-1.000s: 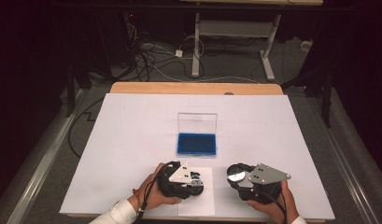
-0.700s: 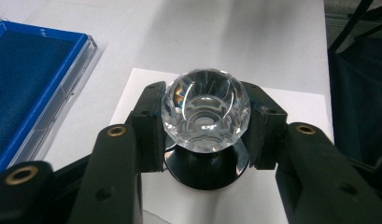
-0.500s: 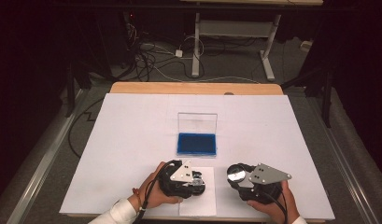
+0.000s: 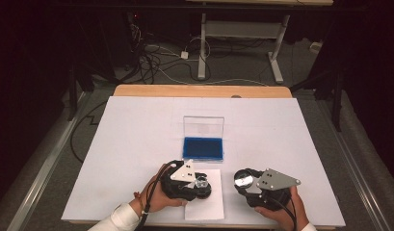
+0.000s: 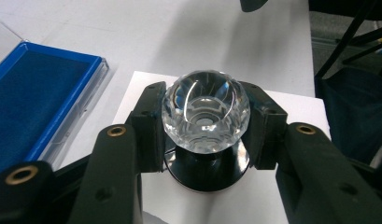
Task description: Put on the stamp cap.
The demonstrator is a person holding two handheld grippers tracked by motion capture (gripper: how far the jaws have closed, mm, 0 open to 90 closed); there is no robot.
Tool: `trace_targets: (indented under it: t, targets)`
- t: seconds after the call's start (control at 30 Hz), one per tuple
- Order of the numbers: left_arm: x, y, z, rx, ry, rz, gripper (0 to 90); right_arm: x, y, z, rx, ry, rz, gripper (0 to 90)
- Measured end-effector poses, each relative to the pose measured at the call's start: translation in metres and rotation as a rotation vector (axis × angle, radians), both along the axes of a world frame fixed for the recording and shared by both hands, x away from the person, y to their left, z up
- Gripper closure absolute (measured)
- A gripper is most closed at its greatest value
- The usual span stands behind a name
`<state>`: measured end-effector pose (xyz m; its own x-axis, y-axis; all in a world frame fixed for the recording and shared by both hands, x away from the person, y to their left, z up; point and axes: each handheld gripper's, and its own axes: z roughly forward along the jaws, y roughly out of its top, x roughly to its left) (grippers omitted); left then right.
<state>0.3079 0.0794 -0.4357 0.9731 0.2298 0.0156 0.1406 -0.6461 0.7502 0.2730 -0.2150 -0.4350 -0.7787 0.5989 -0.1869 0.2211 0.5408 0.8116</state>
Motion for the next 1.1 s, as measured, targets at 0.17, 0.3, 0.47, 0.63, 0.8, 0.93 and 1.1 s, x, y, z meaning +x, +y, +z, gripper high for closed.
trace_targets:
  t: [0.17, 0.3, 0.47, 0.63, 0.8, 0.93, 1.1]
  targets:
    - [-0.003, 0.002, 0.007, -0.015, -0.018, -0.003, 54.2, 0.0, 0.0, 0.0, 0.0, 0.001, 0.0, 38.3]
    - [-0.003, 0.002, 0.009, -0.016, -0.022, -0.007, 54.2, 0.0, 0.0, 0.0, -0.001, 0.002, 0.002, 38.3]
    - [-0.003, 0.003, 0.01, -0.016, -0.026, -0.005, 54.1, 0.0, 0.001, 0.0, -0.001, 0.003, 0.007, 38.4]
    - [-0.004, 0.004, 0.014, -0.028, -0.031, -0.003, 54.2, 0.0, 0.002, -0.001, -0.005, 0.006, 0.009, 38.4]
    - [-0.008, 0.005, 0.02, -0.023, -0.053, -0.016, 54.2, 0.0, 0.002, -0.001, -0.003, 0.006, 0.009, 38.4]
    - [-0.005, 0.0, 0.011, 0.02, -0.047, -0.015, 54.3, 0.0, 0.003, -0.001, -0.006, 0.009, 0.008, 38.4]
    - [-0.005, -0.001, 0.013, 0.014, -0.046, -0.022, 54.3, 0.0, 0.002, -0.002, -0.005, 0.011, 0.008, 38.4]
